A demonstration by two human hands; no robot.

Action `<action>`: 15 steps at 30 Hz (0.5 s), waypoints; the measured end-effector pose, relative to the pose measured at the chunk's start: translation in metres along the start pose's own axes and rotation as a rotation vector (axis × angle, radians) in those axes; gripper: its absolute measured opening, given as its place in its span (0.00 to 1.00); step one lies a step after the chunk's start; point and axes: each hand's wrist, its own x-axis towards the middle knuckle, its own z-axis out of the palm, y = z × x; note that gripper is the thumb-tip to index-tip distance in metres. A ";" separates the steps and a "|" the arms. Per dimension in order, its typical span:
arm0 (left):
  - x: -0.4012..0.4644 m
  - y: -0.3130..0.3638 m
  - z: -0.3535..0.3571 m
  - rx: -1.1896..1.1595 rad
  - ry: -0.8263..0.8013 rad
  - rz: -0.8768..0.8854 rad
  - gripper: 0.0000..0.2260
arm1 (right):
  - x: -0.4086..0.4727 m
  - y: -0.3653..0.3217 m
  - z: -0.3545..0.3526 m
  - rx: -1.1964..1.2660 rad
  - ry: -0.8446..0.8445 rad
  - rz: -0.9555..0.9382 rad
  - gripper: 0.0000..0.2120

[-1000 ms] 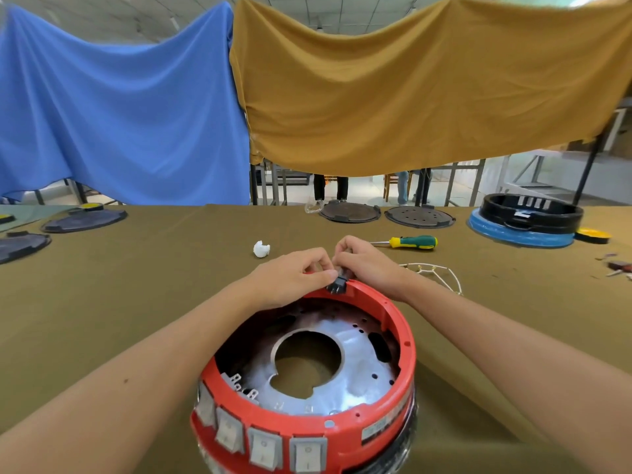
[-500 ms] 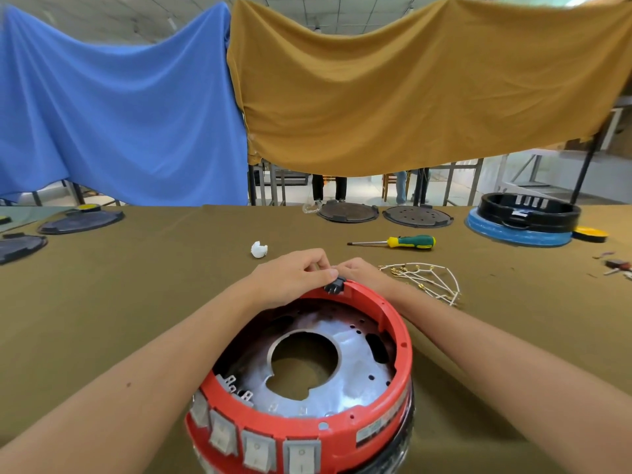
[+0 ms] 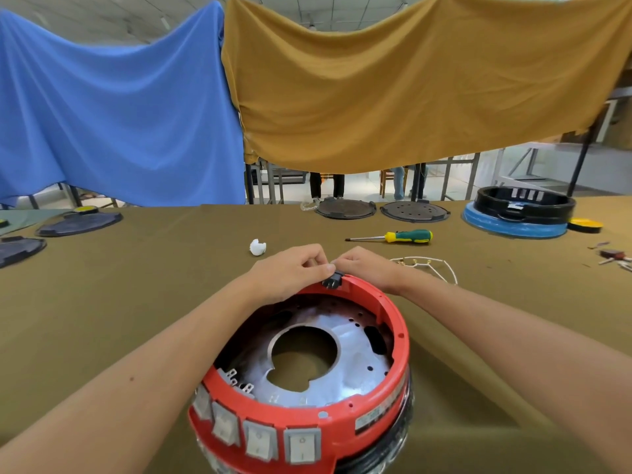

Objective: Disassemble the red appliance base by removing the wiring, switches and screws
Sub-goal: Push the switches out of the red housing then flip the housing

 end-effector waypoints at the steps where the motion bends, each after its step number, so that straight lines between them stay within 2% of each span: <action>1: 0.000 0.000 0.000 -0.008 0.002 0.003 0.10 | 0.000 0.000 0.000 0.016 -0.036 0.031 0.16; 4: 0.002 -0.002 0.000 -0.051 0.008 0.016 0.09 | 0.005 0.001 -0.002 0.008 -0.138 0.118 0.16; 6: 0.003 -0.003 0.001 -0.059 0.012 0.017 0.09 | 0.006 0.000 -0.001 -0.032 -0.161 0.093 0.17; 9: 0.003 -0.004 0.001 -0.067 0.011 0.025 0.09 | 0.003 0.001 0.002 -0.067 -0.012 -0.038 0.20; 12: 0.001 -0.002 0.001 -0.079 0.018 0.038 0.09 | 0.001 0.000 -0.003 -0.241 0.194 -0.173 0.21; 15: 0.000 0.000 0.000 -0.066 0.014 0.036 0.10 | 0.000 0.002 -0.003 -0.241 0.176 -0.185 0.21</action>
